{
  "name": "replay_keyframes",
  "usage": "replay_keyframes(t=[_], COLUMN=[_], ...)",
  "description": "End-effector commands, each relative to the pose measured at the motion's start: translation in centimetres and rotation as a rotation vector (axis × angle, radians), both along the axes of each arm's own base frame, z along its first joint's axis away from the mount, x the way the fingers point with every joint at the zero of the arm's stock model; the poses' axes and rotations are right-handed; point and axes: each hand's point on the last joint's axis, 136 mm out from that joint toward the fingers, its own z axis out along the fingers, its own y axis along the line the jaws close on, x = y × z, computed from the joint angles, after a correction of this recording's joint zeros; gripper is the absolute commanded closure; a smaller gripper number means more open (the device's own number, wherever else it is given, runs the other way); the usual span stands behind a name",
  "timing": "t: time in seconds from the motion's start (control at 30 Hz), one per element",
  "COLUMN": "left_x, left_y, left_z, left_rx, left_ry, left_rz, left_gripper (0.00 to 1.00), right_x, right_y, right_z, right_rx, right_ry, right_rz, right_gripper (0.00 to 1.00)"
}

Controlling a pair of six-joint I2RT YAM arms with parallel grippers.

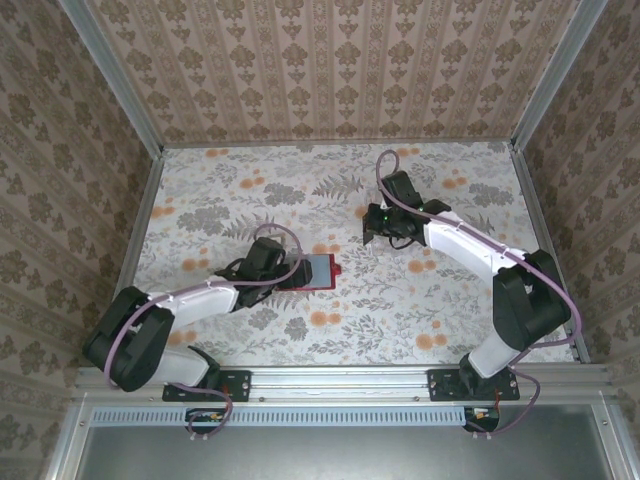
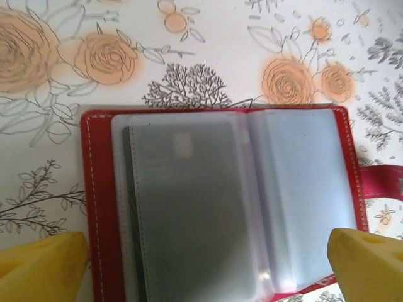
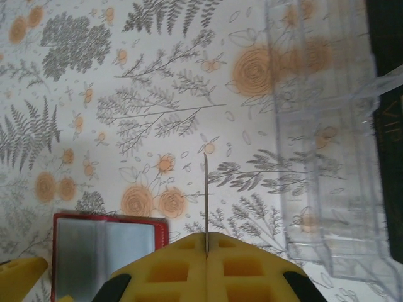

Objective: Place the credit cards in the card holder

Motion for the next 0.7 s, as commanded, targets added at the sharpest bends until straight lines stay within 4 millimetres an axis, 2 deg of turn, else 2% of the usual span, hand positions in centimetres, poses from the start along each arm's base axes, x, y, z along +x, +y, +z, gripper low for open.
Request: replay_keyframes(t=[0.0,0.23,0.43,0.57,0.67], left_x=[0.2,1.5,1.6,1.4,1.3], left_y=[1.5,3.8,5.1,5.7,5.9], left_z=[0.9,1.2,0.3,0.0,-0.1], left_rx=[0.044,0.13,0.165,0.179,0.181], left_ry=[-0.018,-0.026,-0.006,0.002,0.003], left_rz=[0.062,0.077,0.096,0.112,0.115], left_gripper=[0.0,0.0,0.0,0.0,0.0], right_x=[-0.8,-3.1,-5.3,-5.9,-5.9], right_y=[2.3,7.8,13.0,15.0,15.5], right_z=[1.3,0.8,-1.3,-3.2,-4.4], right_rx=[0.114,0.207,0.177,0.133,0.123], right_ry=[-0.037,-0.037,-0.013,-0.009,-0.01], right_rz=[0.029,0.115,0.189,0.203,0.19], right_gripper=[1.0,1.0,1.0,1.0,1.0])
